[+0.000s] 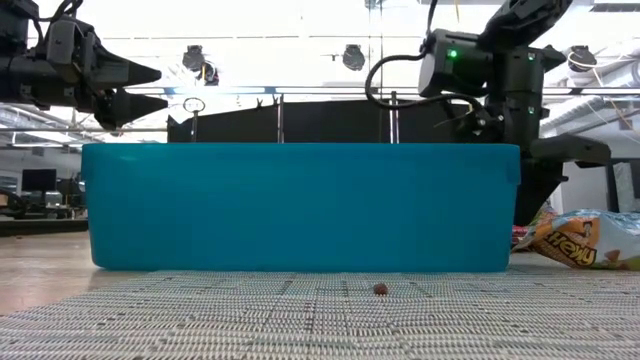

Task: Pick and place Granola Bars by type
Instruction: Put the yellow granola bar into the yellow bin

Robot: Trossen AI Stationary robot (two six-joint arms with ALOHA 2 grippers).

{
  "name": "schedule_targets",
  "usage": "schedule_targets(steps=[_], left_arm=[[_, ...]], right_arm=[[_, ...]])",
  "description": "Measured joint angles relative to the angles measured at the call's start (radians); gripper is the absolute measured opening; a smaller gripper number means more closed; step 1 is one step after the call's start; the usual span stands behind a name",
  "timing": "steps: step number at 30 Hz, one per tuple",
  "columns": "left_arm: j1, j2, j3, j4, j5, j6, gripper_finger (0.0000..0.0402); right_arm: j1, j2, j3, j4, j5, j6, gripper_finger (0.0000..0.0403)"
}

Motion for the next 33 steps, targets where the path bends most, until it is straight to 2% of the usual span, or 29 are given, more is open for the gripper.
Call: schedule_targets(steps=[10, 14, 22, 28, 33], left_arm=[[0.0, 0.0, 0.0, 0.0, 0.0, 0.0, 0.0392], [0.0, 0.0, 0.0, 0.0, 0.0, 0.0, 0.0392], [0.0, 0.0, 0.0, 0.0, 0.0, 0.0, 0.0392], [0.0, 0.0, 0.0, 0.0, 0.0, 0.0, 0.0392], [0.0, 0.0, 0.0, 0.0, 0.0, 0.0, 0.0392]], right_arm=[[0.0, -0.001, -0.011, 0.012, 0.001, -0.029, 0.0043], [0.0, -0.001, -0.011, 0.012, 0.002, -0.024, 0.0008], [0.005, -0.016, 0.016, -0.072, 0.001, 0.0, 0.0002], [0.027, -0.106, 0.085, -0.156, 0.008, -0.002, 0.0001], [0.047, -0.173, 0.191, -0.307, 0.043, 0.002, 0.0001]])
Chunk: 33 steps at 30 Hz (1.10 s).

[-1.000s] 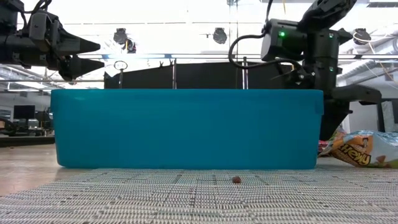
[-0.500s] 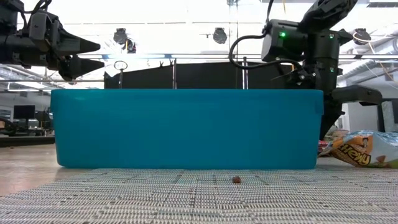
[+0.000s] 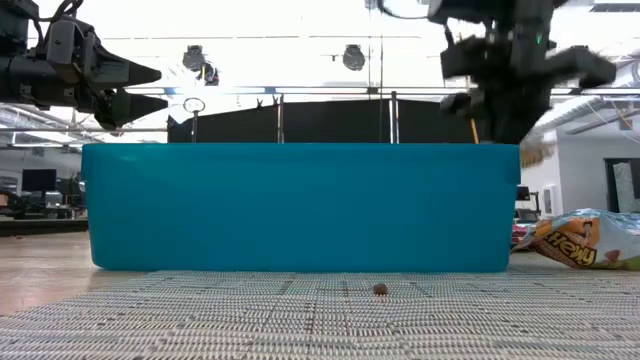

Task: Pick and place Granola Bars by type
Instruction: Put the yellow granola bar into the yellow bin

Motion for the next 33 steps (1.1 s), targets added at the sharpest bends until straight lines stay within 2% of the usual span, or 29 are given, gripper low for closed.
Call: schedule_targets(steps=[5, 10, 16, 25, 33], left_arm=[[0.0, 0.0, 0.0, 0.0, 0.0, 0.0, 0.0392], [0.0, 0.0, 0.0, 0.0, 0.0, 0.0, 0.0392], [0.0, 0.0, 0.0, 0.0, 0.0, 0.0, 0.0392], [0.0, 0.0, 0.0, 0.0, 0.0, 0.0, 0.0392], [0.0, 0.0, 0.0, 0.0, 0.0, 0.0, 0.0392]], right_arm=[[0.0, -0.029, 0.135, -0.164, 0.018, 0.011, 0.0001], [0.0, -0.029, 0.283, -0.256, 0.019, 0.029, 0.0], [-0.027, 0.021, 0.47, -0.351, 0.017, 0.067, 0.0], [-0.161, 0.143, 0.693, -0.382, 0.019, 0.282, 0.0], [-0.277, 0.291, 0.837, -0.364, 0.025, 0.412, 0.0]])
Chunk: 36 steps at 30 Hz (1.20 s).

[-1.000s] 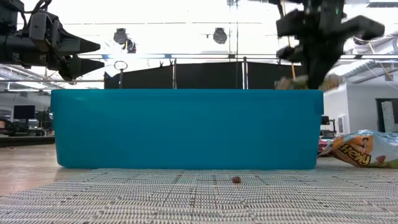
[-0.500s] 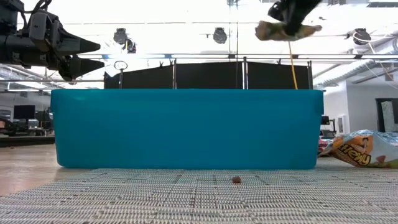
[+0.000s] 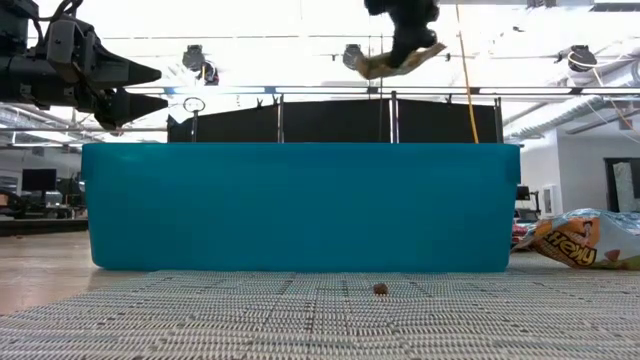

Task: Pick and place Granola Bars by type
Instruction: Put the yellow granola bar into the yellow bin

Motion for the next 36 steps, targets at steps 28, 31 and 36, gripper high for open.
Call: schedule_targets(steps=[28, 31, 36], left_arm=[[0.0, 0.0, 0.0, 0.0, 0.0, 0.0, 0.0392], [0.0, 0.0, 0.0, 0.0, 0.0, 0.0, 0.0392], [0.0, 0.0, 0.0, 0.0, -0.001, 0.0, 0.0392]], right_arm=[[-0.301, 0.351, 0.185, 0.305, 0.118, 0.382, 0.0], [-0.329, 0.381, 0.185, 0.346, 0.121, 0.416, 0.0], [-0.358, 0.44, 0.185, 0.403, 0.121, 0.484, 0.0]])
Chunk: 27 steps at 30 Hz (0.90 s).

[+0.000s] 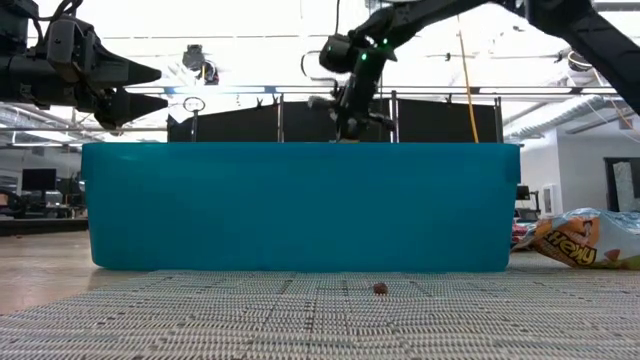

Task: Pick and place Granola Bars by type
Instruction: Put the yellow granola bar into the yellow bin

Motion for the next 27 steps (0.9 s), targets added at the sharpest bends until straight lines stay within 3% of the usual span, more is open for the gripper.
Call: schedule_targets(steps=[14, 27], left_arm=[[0.0, 0.0, 0.0, 0.0, 0.0, 0.0, 0.0392], [0.0, 0.0, 0.0, 0.0, 0.0, 0.0, 0.0392]], right_arm=[[-0.013, 0.13, -0.001, -0.009, -0.004, 0.055, 0.0], [0.004, 0.136, -0.092, 0.061, -0.035, 0.143, 0.0]])
